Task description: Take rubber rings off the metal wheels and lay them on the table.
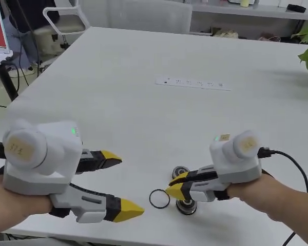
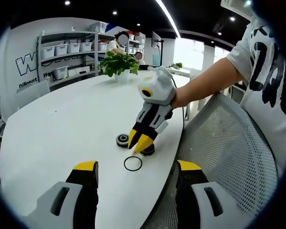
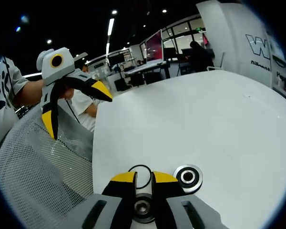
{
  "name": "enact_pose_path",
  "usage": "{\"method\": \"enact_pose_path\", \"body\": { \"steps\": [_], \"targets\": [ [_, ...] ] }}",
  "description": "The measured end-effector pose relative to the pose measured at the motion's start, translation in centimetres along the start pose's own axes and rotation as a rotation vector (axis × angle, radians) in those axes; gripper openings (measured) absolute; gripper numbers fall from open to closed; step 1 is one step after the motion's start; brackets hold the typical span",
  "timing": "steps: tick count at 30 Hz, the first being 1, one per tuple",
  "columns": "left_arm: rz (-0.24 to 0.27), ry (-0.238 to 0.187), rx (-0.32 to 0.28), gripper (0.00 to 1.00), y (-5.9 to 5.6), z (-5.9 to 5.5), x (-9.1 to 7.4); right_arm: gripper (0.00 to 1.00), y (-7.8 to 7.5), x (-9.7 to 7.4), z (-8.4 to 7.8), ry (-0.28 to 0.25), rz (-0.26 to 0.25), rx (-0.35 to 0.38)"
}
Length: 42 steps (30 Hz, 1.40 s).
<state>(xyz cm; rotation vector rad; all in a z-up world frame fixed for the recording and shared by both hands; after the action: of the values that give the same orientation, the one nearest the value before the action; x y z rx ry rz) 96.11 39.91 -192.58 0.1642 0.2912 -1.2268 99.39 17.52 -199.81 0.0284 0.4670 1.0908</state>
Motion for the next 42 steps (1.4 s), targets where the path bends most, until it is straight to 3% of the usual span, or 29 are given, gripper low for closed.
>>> {"method": "enact_pose_path", "body": {
  "steps": [16,30,42],
  "targets": [
    [-0.022,0.009,0.000,0.63,0.1,0.3,1.0,0.13,0.1,-3.0,1.2,-0.123,-0.027,0.035],
    [-0.045,0.017,-0.029,0.61,0.5,0.5,2.7,0.14,-0.1,-6.0,-0.3,-0.148,-0.085,0.064],
    [-0.087,0.048,-0.031,0.60,0.4,0.3,4.6,0.16,0.1,-6.8,-1.7,-0.149,-0.103,0.070]
  ]
}}
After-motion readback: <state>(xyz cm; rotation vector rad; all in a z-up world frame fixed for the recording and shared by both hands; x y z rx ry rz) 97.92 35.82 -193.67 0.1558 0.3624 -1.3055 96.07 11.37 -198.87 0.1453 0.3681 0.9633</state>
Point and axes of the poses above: the centre of the closed fingertips' face, and the gripper's own axes: x roughly forward along the fingers, y roughly to its left, z roughly out of its top, the point moved 10 cm from there along -x, roughly backward along the fingers, and after that the axes turned 14 degrees about -y, right-handed, at the moved point
